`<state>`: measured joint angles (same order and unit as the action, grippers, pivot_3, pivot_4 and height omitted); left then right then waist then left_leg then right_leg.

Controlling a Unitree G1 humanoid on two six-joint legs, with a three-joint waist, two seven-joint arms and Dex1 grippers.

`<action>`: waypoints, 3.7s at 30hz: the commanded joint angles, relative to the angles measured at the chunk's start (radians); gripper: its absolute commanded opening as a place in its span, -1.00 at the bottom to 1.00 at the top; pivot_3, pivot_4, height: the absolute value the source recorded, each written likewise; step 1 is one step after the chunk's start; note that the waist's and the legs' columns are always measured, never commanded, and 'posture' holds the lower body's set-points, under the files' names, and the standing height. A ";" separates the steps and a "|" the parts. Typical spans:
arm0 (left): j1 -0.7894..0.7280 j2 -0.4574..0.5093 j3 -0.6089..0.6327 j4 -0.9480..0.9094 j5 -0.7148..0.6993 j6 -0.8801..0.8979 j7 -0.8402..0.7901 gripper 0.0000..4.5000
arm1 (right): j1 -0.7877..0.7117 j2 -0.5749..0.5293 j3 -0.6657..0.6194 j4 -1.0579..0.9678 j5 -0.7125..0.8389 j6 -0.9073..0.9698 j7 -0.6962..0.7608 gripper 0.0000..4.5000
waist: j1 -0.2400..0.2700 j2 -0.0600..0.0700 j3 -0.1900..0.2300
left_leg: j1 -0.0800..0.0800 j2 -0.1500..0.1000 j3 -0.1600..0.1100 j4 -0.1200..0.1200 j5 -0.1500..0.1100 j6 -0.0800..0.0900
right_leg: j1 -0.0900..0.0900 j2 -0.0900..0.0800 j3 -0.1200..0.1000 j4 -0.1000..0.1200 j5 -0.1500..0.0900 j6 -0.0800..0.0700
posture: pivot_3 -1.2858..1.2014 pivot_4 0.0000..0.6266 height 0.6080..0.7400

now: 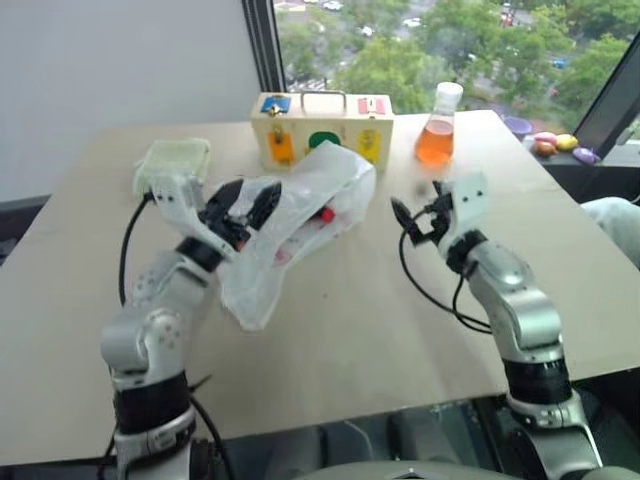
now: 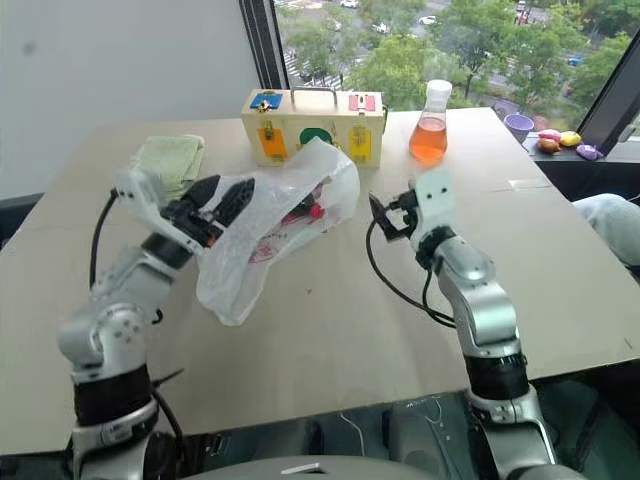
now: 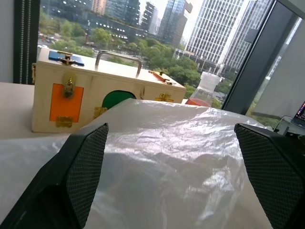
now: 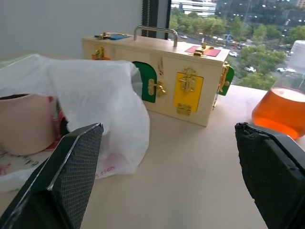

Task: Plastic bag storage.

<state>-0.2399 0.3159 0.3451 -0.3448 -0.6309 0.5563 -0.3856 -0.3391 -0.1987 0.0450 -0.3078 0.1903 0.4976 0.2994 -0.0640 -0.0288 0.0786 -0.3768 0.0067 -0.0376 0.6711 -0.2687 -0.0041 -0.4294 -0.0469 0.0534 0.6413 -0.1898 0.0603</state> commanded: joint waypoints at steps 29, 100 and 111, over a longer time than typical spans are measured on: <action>0.148 -0.052 -0.118 -0.115 0.094 -0.104 0.083 0.96 | 0.153 -0.001 -0.027 -0.142 -0.065 -0.057 -0.094 1.00 | 0.002 0.003 -0.012 | 0.017 0.002 0.001 0.000 -0.001 0.001 | 0.017 0.002 0.001 -0.004 -0.006 0.001 | 0.03 -1.00 1.00; 0.778 0.230 0.094 -0.402 -0.495 0.046 -0.150 0.96 | 0.159 -0.090 0.040 -0.092 0.038 -0.093 0.149 1.00 | 0.028 0.008 0.093 | -0.003 0.004 0.000 -0.003 -0.008 0.009 | 0.000 -0.001 -0.005 -0.015 -0.012 0.000 | 0.03 -0.52 1.00; 0.764 0.205 0.086 -0.378 -0.396 -0.011 -0.129 0.96 | 0.172 -0.088 0.057 -0.119 0.015 -0.093 0.127 1.00 | 0.024 0.007 0.094 | -0.004 0.005 0.002 -0.004 -0.008 0.009 | -0.002 0.000 -0.004 -0.015 -0.011 -0.001 | 0.03 -0.52 1.00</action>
<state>0.5160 0.5193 0.3924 -0.6967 -0.9955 0.5731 -0.4837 -0.1711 -0.2878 0.1025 -0.3765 0.2046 0.4207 0.4299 -0.0397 -0.0215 0.1727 -0.3809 0.0114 -0.0355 0.6674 -0.2764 0.0054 -0.4312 -0.0471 0.0498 0.6267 -0.2013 0.0595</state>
